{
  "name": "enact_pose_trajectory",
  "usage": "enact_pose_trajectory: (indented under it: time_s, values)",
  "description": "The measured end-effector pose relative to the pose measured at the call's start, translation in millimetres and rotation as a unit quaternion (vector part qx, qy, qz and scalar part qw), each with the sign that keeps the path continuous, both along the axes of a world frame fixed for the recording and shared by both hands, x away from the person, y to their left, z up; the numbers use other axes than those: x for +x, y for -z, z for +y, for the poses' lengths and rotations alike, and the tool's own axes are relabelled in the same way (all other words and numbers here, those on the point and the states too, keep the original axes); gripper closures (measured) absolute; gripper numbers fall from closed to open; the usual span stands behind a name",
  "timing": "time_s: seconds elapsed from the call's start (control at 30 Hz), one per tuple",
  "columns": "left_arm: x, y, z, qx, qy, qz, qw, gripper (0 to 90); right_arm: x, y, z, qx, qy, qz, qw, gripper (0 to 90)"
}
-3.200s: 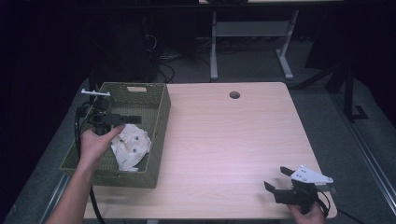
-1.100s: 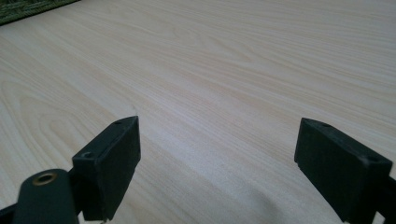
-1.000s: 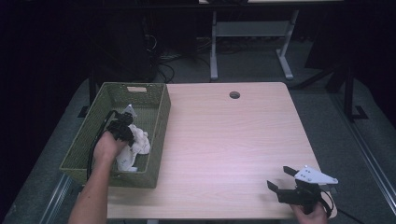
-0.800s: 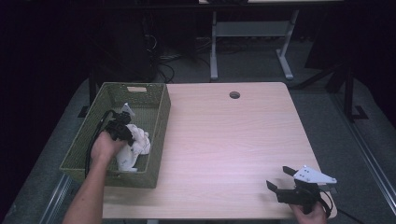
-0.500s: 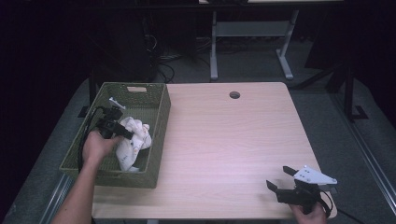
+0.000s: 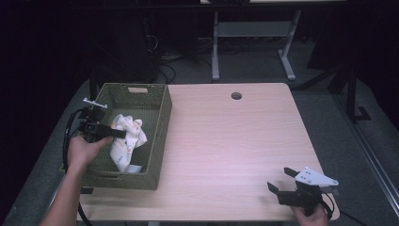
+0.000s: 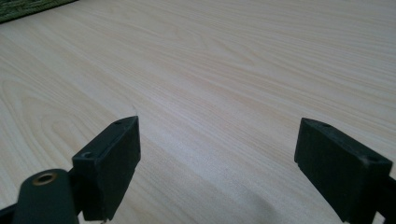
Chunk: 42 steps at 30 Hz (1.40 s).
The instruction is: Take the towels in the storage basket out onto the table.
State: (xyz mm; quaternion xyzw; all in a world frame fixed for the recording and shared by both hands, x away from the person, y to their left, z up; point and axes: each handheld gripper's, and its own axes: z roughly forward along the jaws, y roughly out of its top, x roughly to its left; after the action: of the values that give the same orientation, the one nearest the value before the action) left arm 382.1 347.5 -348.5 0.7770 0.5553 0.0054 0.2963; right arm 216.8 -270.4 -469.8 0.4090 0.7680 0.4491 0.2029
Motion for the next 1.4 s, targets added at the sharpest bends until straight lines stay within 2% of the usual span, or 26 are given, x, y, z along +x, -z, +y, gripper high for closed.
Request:
enact_pose_trajectory:
  time_s: [0.23, 0.37, 0.47, 0.57, 0.67, 0.73, 0.8, 0.87, 1.1, 1.27, 1.33, 1.4]
  values:
    - [-4.7, -9.4, 0.8, -0.024, 0.010, -0.016, 0.9995, 77.6, 0.1, -0.1, -0.1, 0.000, 0.001, 0.000, 1.0000, 14.0]
    - [-5.8, -12.4, 5.0, -0.058, 0.015, -0.014, 0.9981, 77.6, 0.6, -0.1, 0.8, -0.005, 0.000, 0.000, 1.0000, 13.9]
    - [-6.9, -14.5, 6.7, -0.064, 0.015, -0.018, 0.9977, 77.6, 1.4, -0.1, 0.8, -0.005, 0.001, 0.000, 1.0000, 14.0]
    - [-8.6, -16.3, 9.1, -0.078, 0.011, -0.021, 0.9967, 77.6, 0.9, -0.2, 1.1, -0.005, 0.002, 0.000, 1.0000, 14.0]
    - [-10.6, -18.5, 12.0, -0.096, 0.016, -0.023, 0.9950, 77.6, 0.8, -0.3, 1.5, -0.007, 0.001, 0.001, 1.0000, 14.0]
    - [-11.8, -19.8, 14.0, -0.118, 0.018, -0.024, 0.9925, 77.6, 1.0, -0.6, 1.4, -0.006, 0.002, 0.000, 1.0000, 14.0]
    - [-12.5, -21.6, 14.6, -0.123, 0.017, -0.027, 0.9919, 77.6, 0.9, -0.8, 1.4, -0.004, 0.003, 0.000, 1.0000, 13.9]
    - [-12.8, -23.6, 16.5, -0.136, 0.020, -0.029, 0.9901, 77.6, 1.1, -0.9, 1.4, -0.005, 0.002, 0.000, 1.0000, 13.9]
    - [-14.4, -29.7, 19.4, -0.148, 0.029, -0.028, 0.9881, 77.5, 0.9, -1.4, 1.0, -0.005, 0.005, -0.001, 1.0000, 13.9]
    - [-15.8, -35.4, 24.2, -0.174, 0.029, -0.030, 0.9838, 77.4, 1.5, -0.9, 1.2, -0.007, 0.004, 0.000, 1.0000, 14.0]
    - [-16.5, -37.8, 24.8, -0.168, 0.032, -0.029, 0.9848, 77.3, 1.2, -1.2, 1.1, -0.006, 0.005, 0.001, 1.0000, 14.0]
    - [-16.8, -39.8, 25.9, -0.170, 0.031, -0.028, 0.9845, 77.3, 1.2, -1.4, 0.5, -0.006, 0.003, -0.002, 1.0000, 14.0]
